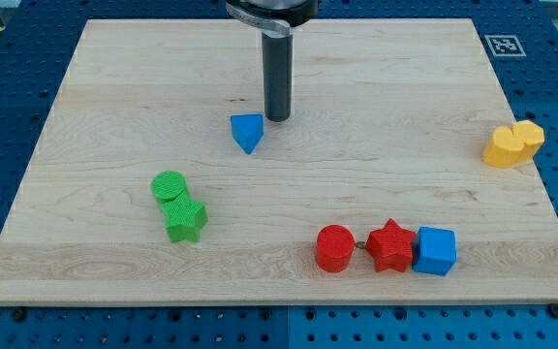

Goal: Move the blue triangle to the blue cube

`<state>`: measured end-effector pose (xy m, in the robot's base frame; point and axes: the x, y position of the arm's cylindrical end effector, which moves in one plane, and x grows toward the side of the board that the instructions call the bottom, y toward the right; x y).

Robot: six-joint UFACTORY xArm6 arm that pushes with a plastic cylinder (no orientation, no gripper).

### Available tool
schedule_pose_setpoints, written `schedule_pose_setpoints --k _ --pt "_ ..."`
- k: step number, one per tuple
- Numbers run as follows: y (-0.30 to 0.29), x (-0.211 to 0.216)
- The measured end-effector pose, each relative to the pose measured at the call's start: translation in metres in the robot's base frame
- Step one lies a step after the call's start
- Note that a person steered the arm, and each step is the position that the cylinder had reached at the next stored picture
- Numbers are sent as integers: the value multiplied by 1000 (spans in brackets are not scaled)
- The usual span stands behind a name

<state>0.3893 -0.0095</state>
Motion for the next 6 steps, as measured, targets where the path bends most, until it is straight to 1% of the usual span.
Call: schedule_pose_setpoints --k 1,2,3,4,5,6 --pt "-37 0" --pt "-87 0" --pt "-122 3" --pt "-123 5" --pt "-120 26" --pt "-119 33"
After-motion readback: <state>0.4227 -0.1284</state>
